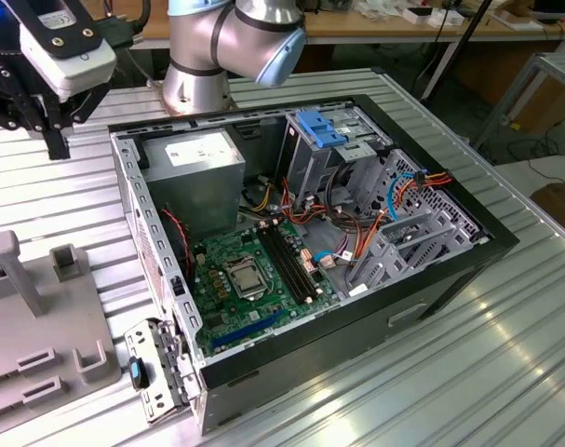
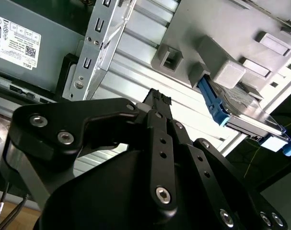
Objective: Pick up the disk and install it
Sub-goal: 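Reach for the disk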
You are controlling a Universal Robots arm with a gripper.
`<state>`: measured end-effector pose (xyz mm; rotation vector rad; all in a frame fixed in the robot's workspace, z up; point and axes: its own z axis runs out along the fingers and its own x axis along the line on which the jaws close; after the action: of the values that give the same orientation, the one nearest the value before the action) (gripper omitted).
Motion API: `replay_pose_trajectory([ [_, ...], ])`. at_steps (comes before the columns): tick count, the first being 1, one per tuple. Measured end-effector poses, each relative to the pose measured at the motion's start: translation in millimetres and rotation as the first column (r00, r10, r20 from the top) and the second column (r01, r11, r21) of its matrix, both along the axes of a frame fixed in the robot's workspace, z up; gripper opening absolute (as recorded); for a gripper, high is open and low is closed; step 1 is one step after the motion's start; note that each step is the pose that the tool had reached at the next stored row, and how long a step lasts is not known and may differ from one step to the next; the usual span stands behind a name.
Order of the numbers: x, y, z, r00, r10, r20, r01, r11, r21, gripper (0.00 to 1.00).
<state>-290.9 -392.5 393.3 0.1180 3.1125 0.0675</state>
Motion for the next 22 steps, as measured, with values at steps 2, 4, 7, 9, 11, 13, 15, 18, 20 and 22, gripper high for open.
replay_pose_trajectory([
  [2, -9.2, 3.9, 0.0, 1.0000, 0.000, 0.0000, 0.000, 1.0000, 0.0001, 0.11],
  [4, -16.5, 6.9, 0.0, 1.0000, 0.000, 0.0000, 0.000, 1.0000, 0.0000, 0.11],
  [7, -27.3, 8.2, -0.1, 1.0000, 0.000, 0.0001, 0.000, 1.0000, 0.0001, 0.11],
  [9, -34.9, 8.6, 0.0, 1.0000, 0.000, 0.0000, 0.000, 1.0000, 0.0000, 0.11],
  [11, -41.5, 8.9, -0.1, 1.0000, 0.000, 0.0000, 0.000, 1.0000, 0.0000, 0.11],
  [13, -52.6, 9.2, 0.0, 1.0000, 0.000, 0.0000, 0.000, 1.0000, 0.0000, 0.11],
  [15, -62.7, 9.5, -0.1, 1.0000, 0.000, 0.0001, 0.000, 1.0000, 0.0001, 0.11],
  [18, -75.1, 9.8, 0.0, 1.0000, 0.000, 0.0000, 0.000, 1.0000, 0.0000, 0.11],
  [20, -87.8, 10.1, -0.1, 1.0000, 0.000, 0.0001, 0.000, 1.0000, 0.0001, 0.11],
  [22, -93.8, 10.2, 0.0, 1.0000, 0.000, 0.0000, 0.000, 1.0000, 0.0000, 0.11],
])
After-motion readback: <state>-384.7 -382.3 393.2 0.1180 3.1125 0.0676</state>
